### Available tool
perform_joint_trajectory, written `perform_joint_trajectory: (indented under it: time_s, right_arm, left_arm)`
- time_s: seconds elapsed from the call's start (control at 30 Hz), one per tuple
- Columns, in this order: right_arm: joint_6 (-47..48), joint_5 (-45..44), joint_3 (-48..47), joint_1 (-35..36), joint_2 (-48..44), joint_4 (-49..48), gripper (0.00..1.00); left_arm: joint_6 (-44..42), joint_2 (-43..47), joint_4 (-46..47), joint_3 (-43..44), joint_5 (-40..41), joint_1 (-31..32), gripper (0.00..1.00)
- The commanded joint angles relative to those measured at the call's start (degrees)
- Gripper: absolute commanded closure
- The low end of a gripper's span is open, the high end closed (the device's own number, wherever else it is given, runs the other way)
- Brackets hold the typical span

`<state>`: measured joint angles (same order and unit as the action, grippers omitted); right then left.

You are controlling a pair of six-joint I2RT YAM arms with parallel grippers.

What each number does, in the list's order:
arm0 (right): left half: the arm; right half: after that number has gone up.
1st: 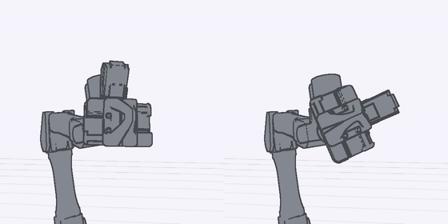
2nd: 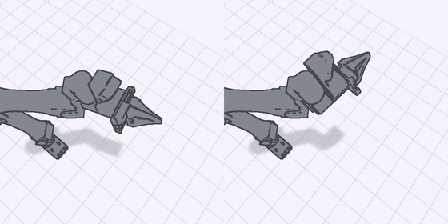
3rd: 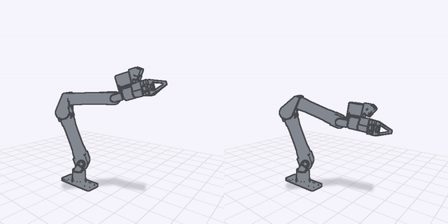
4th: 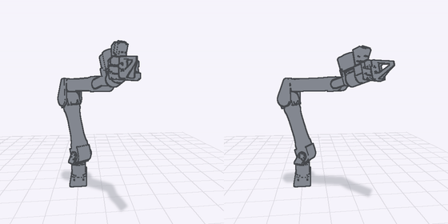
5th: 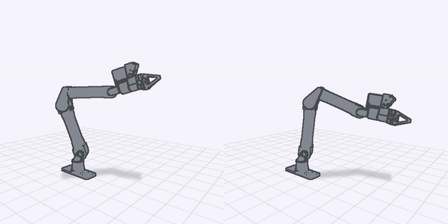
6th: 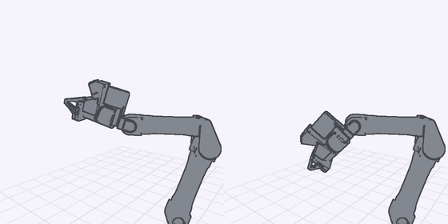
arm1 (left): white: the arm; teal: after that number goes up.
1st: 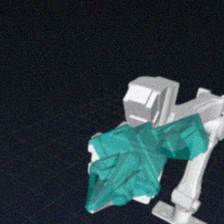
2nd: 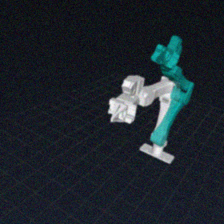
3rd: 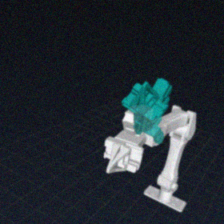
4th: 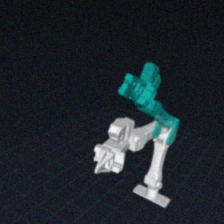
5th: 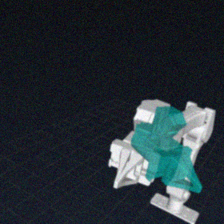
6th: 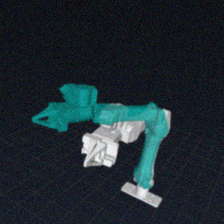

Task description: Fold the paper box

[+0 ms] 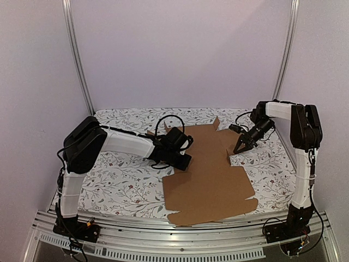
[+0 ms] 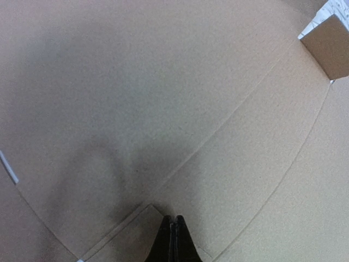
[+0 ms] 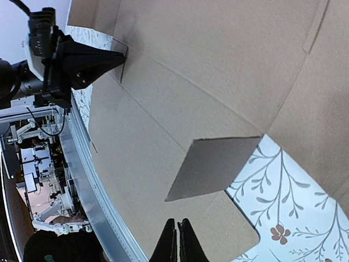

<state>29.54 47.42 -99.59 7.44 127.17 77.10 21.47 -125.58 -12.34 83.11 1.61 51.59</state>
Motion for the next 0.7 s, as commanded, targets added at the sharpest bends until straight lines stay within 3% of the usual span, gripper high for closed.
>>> perform_joint_trajectory:
  time_s: [0.0,0.67]
  right_arm:
    - [-6.0,-6.1,2.4,0.9,-1.5,3.2,0.98]
    - [-10.8,-15.1,1.0,8.7,7.2,-5.7,1.00]
  left_arm:
    - [0.3,-4.2,-13.6,-4.4,-2.2,0.1,1.00]
    - [0.1,-4.8,-13.0,-4.9,-2.9,0.0,1.00]
